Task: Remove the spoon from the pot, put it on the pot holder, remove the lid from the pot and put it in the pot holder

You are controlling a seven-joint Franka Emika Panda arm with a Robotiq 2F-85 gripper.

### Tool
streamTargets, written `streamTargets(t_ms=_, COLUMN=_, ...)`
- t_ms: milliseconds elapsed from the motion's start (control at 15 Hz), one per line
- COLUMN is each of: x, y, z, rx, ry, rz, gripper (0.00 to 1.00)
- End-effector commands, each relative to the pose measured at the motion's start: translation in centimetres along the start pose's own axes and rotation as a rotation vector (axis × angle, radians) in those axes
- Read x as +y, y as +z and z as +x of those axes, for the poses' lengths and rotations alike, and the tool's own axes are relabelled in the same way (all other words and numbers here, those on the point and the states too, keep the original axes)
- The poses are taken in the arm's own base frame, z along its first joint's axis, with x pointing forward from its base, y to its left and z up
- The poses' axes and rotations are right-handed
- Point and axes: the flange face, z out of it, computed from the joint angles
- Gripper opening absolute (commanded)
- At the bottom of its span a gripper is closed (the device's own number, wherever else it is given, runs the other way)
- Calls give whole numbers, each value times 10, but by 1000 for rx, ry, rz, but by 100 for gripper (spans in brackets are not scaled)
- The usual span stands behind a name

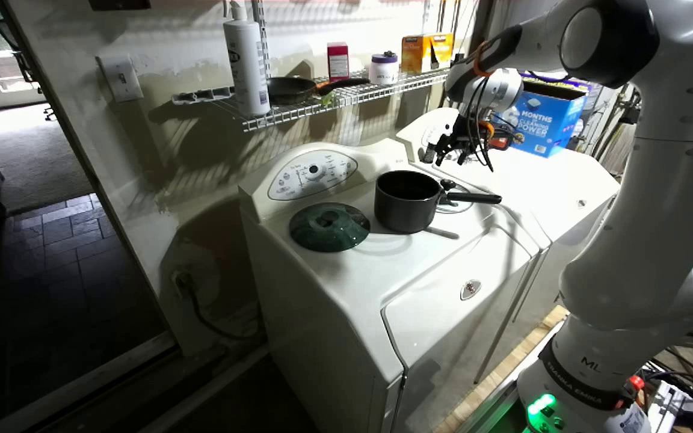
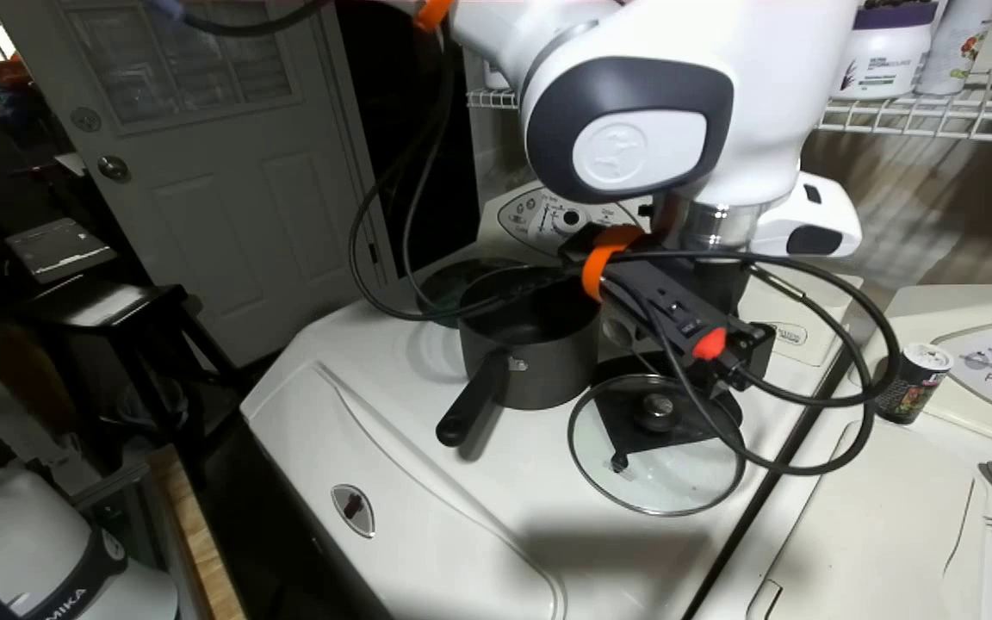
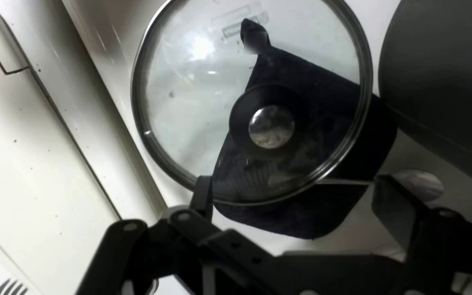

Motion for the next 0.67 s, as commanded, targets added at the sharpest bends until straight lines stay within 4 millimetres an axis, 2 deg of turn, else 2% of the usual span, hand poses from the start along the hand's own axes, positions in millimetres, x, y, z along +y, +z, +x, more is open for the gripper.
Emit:
streamTargets(t_ms=0, x=-22, y=-59, z=-11, rx=66, ry=-7, rz=-40, gripper=100)
streamTargets(t_ms=267, x=-48, y=-126, z=-22, rx=152, ry=-22, rz=-109, gripper=100)
streamTargets(t_ms=467, x=-67, y=-158, z=-32, rx=156, ry=10, rz=-181, gripper=100)
streamTargets(t_ms=600, x=-80, y=-169, z=-41, rx=133, ry=62, rz=-216, gripper=100)
